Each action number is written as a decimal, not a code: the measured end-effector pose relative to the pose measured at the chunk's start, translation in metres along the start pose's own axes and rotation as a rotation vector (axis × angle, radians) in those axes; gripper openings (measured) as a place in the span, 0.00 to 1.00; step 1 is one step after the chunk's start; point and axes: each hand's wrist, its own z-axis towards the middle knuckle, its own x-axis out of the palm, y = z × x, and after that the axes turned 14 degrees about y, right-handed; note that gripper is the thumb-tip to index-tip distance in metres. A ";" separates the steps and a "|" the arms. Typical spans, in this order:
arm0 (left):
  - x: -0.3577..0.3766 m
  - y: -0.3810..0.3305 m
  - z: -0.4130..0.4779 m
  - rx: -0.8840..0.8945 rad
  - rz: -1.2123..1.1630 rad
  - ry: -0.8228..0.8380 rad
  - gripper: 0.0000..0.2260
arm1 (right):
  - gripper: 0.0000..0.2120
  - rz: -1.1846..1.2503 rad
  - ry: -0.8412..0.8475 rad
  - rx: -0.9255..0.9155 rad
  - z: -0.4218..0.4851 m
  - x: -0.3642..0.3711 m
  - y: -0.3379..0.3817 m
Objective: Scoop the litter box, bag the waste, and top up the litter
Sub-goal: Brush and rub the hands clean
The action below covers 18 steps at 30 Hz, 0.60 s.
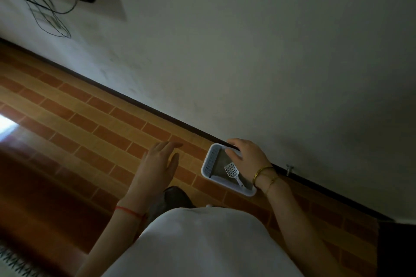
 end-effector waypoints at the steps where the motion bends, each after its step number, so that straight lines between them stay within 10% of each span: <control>1: -0.003 0.003 0.007 0.000 -0.003 0.000 0.14 | 0.20 0.002 0.005 0.001 0.007 -0.002 0.002; 18: -0.121 0.103 0.209 0.468 0.188 0.306 0.15 | 0.21 0.283 -0.289 0.339 0.139 0.008 0.075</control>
